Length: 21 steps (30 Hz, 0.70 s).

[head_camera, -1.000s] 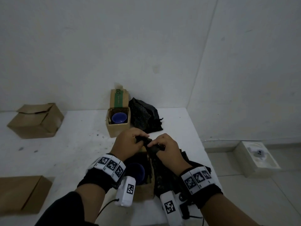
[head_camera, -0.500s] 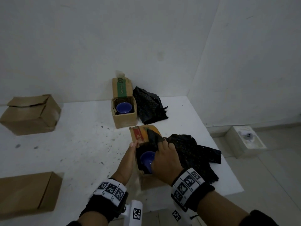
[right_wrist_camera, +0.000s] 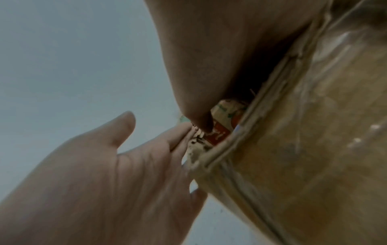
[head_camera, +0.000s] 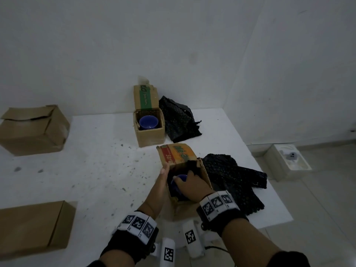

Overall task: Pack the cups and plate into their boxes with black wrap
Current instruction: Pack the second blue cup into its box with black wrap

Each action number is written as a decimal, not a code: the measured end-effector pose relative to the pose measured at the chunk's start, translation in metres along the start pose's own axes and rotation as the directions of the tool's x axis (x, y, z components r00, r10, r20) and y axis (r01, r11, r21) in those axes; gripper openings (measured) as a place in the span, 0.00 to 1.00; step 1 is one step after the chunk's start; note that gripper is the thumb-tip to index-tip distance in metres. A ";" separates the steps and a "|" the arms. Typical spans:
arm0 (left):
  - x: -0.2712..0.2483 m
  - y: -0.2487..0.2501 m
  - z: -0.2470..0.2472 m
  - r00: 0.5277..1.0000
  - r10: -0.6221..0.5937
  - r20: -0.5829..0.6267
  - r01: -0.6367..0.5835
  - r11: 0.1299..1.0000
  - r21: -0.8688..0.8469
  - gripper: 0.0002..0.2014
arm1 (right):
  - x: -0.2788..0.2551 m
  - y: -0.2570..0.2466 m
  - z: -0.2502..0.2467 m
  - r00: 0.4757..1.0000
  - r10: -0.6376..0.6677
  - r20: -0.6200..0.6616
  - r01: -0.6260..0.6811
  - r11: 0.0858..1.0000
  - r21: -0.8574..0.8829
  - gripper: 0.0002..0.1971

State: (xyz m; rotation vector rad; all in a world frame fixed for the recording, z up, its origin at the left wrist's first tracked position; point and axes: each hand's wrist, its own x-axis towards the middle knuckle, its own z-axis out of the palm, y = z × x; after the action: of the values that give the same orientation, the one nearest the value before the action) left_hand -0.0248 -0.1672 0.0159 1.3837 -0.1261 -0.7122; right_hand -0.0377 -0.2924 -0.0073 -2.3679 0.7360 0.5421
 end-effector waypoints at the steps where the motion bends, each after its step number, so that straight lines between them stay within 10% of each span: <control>1: 0.000 0.000 0.000 1.000 0.000 0.000 0.000 1.000 -0.007 0.26 | 0.002 -0.002 -0.004 0.999 0.020 0.039 -0.020 1.000 0.000 0.39; 8: 0.003 -0.002 -0.001 1.000 -0.011 -0.024 0.012 0.999 0.042 0.24 | -0.016 0.000 0.001 0.915 -0.319 -0.246 0.213 0.901 -0.378 0.21; 21: 0.001 -0.005 0.000 0.999 -0.003 -0.037 0.006 0.996 0.091 0.23 | 0.007 0.002 -0.009 0.959 -0.283 0.013 0.279 0.938 -0.207 0.19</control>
State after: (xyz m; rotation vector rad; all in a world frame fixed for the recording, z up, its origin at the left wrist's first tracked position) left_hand -0.0259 -0.1679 0.0108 1.4839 -0.1279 -0.6913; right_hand -0.0322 -0.3020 -0.0056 -2.6150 0.3493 0.4951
